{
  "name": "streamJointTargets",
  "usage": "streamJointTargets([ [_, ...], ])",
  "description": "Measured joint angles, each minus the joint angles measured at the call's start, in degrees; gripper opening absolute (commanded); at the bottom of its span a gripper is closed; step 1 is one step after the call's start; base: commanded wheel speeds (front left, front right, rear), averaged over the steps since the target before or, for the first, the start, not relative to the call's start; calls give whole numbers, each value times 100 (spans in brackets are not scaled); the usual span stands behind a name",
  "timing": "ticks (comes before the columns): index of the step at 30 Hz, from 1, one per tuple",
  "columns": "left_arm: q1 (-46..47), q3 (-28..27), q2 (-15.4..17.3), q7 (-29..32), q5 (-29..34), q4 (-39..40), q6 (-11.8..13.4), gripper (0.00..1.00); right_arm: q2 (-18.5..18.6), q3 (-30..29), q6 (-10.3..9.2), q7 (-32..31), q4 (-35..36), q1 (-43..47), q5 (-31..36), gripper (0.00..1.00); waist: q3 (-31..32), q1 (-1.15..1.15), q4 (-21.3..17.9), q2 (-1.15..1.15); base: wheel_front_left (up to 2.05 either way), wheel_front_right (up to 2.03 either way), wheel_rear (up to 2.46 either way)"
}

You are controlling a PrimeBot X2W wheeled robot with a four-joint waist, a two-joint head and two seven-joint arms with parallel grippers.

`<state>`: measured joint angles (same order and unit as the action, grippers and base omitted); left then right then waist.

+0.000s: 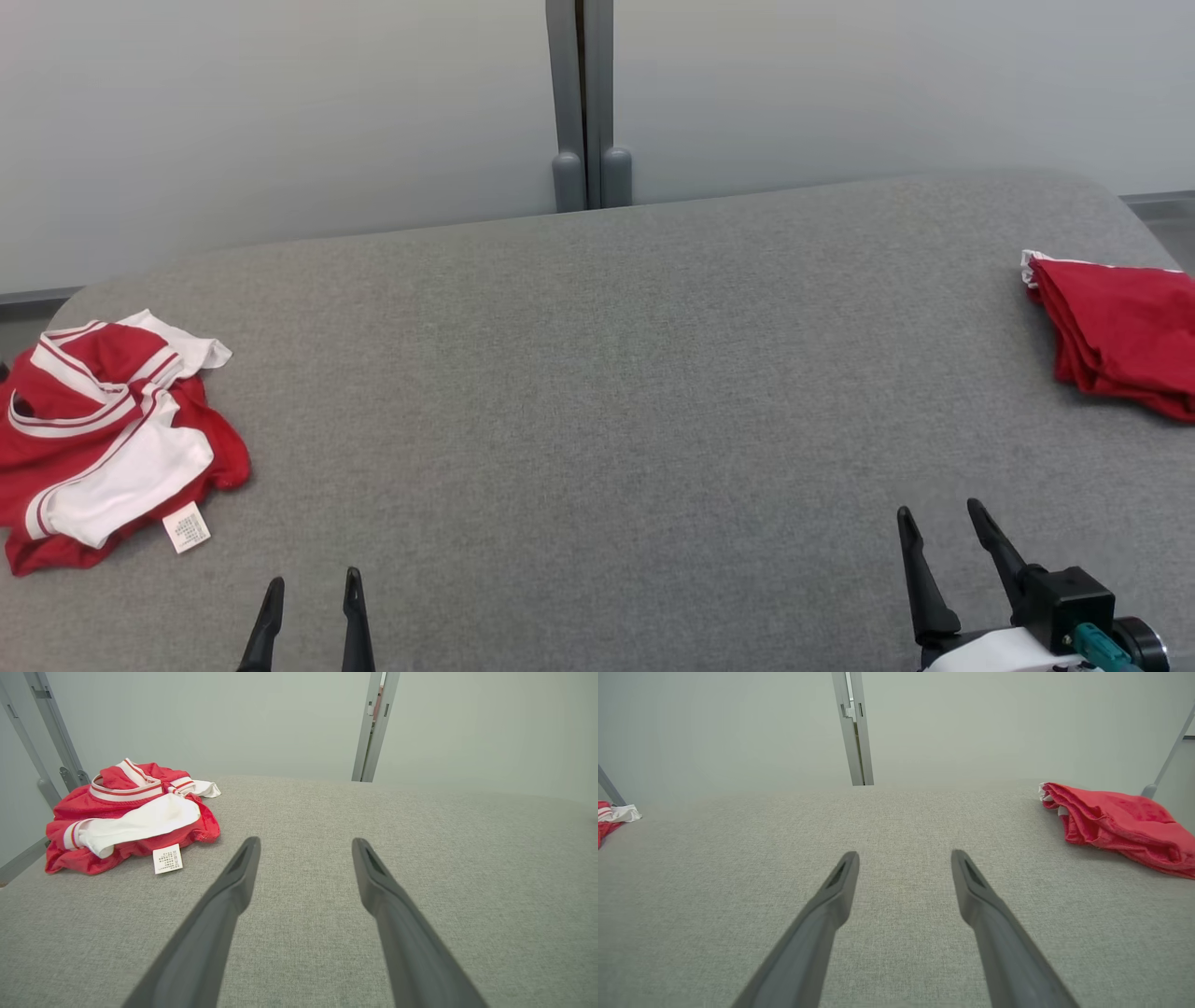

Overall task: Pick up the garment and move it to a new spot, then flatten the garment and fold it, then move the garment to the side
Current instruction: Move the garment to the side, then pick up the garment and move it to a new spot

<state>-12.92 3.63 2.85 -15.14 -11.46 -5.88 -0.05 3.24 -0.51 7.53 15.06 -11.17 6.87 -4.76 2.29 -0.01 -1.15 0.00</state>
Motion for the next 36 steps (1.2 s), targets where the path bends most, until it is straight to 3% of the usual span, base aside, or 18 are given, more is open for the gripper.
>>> streamJointTargets([
  [13, 4, 55, -1, 0, -52, 2, -53, 100, -31, -2, 0, 0, 140, 50, -7, 100, 5, 0, -30, 0, 0, 0, 0],
  [20, 61, 87, -2, 0, -51, -4, -88, 100, -32, 37, 0, 0, 204, 44, 45, 100, -6, 0, 176, 0, 0, 0, 0],
  [36, -291, -304, 0, 0, -12, 58, -148, 100, -37, 1016, 0, 0, 49, -79, -233, 100, 101, 0, 1786, 0, 0, 0, 0],
])
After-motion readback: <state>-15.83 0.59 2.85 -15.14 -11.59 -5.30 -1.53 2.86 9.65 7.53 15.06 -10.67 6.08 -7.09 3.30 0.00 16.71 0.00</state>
